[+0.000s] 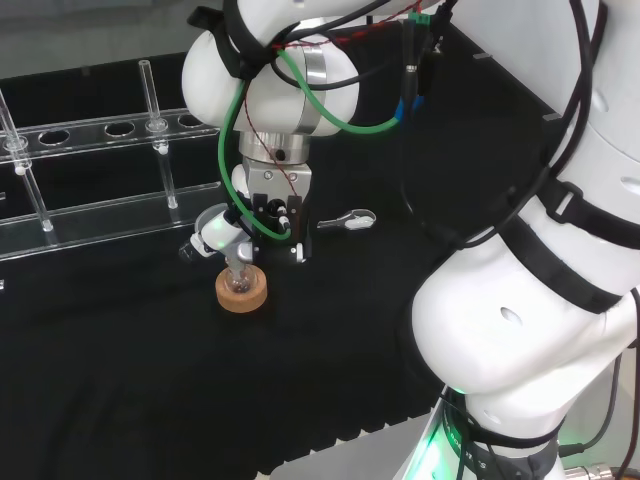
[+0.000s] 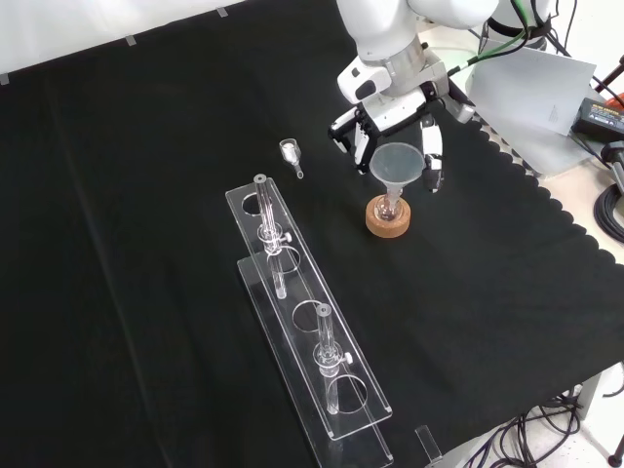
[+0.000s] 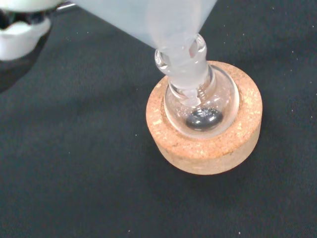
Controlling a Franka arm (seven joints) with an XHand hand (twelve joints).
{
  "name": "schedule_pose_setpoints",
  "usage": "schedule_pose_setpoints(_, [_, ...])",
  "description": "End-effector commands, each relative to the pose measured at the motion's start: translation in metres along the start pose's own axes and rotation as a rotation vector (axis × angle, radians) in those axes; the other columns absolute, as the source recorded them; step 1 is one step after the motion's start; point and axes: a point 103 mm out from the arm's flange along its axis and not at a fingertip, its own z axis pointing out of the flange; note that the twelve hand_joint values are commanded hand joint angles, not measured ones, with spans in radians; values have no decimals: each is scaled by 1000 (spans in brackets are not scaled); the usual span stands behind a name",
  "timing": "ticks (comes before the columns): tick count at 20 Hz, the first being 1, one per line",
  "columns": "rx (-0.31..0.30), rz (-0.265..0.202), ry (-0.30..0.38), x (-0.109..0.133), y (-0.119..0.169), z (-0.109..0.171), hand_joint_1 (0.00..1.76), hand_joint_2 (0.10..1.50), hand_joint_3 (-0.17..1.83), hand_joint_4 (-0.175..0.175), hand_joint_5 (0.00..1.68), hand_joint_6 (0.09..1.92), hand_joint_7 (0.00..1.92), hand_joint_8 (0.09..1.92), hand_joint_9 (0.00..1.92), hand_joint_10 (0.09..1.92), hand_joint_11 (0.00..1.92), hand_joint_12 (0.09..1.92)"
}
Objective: Place the funnel on the round-bottom flask.
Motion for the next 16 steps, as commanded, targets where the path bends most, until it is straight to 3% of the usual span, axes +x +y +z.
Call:
schedule_pose_setpoints(1, [-21, -7, 4, -1, 2, 2, 921, 493, 706, 9, 949, 631, 1223, 559, 1036, 367, 45, 1575])
schedule_pose_setpoints(16, [-2, -6, -3, -11, 3, 6, 922, 493, 705, 9, 944, 635, 1218, 561, 1025, 371, 45, 1575])
